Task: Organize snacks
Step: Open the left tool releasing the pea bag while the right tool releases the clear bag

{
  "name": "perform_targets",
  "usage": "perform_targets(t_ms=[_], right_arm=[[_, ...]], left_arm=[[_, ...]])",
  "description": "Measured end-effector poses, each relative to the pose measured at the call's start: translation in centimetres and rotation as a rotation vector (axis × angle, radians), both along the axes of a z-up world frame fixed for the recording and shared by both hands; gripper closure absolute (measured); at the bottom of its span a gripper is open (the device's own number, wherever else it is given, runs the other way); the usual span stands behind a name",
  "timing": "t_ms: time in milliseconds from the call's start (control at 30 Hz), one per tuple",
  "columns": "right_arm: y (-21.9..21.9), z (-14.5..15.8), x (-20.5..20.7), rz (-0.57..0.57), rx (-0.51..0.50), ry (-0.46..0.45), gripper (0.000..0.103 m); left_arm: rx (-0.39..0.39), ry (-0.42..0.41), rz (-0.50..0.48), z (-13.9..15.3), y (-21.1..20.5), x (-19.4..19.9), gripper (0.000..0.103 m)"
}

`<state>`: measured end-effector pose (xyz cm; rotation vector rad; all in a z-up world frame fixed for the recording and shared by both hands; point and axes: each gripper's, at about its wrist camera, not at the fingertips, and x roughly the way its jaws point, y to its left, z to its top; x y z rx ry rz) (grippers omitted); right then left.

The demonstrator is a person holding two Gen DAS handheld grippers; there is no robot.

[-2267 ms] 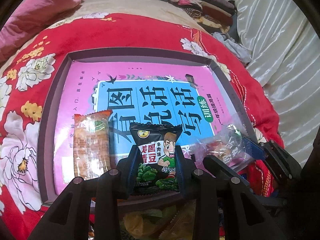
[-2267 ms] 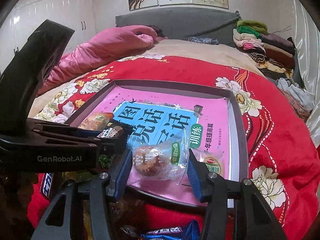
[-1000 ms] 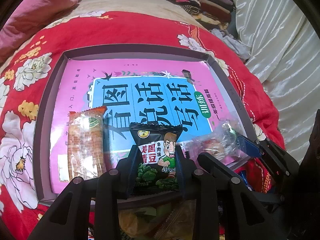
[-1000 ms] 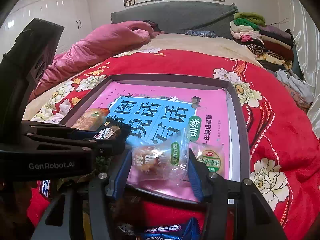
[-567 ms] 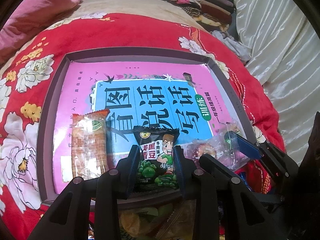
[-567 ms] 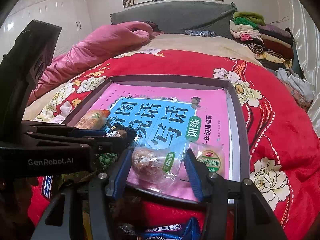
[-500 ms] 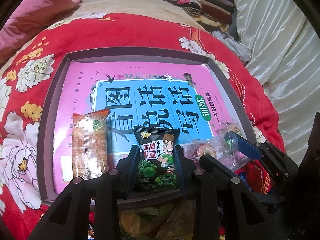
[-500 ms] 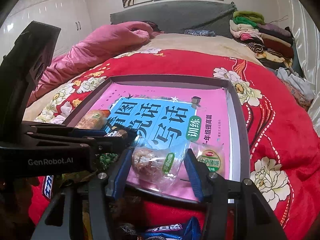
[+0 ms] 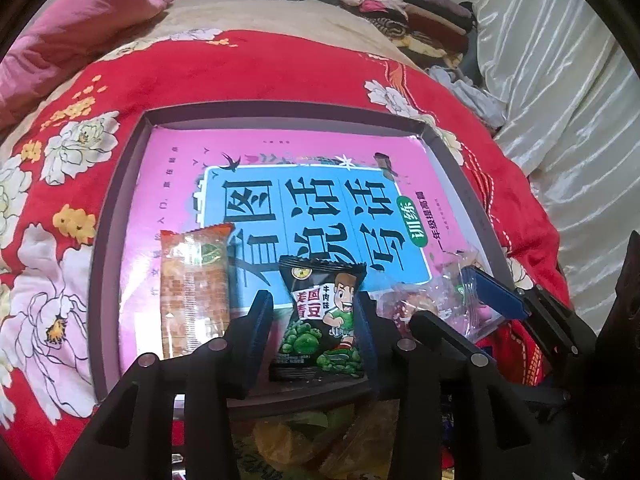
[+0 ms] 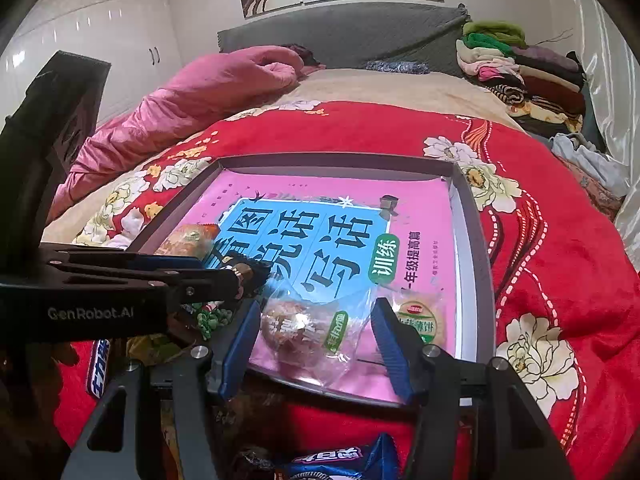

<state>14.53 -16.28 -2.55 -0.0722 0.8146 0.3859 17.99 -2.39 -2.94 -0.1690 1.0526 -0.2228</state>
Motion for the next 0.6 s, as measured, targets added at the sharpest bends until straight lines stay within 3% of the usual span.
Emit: perform_targets(t_ms=[367, 600], right_arm=[[-0.3, 0.3, 0.0, -0.007, 0.017, -0.010, 0.043], [-0.6, 0.6, -0.1, -0.021, 0.029, -0.020, 0.039]], left_arm=[[-0.014, -0.009, 0.031, 0.8, 1.4, -0.1, 0.052], [-0.017, -0.018, 0.043, 1.3, 2.0, -0.4, 0.041]])
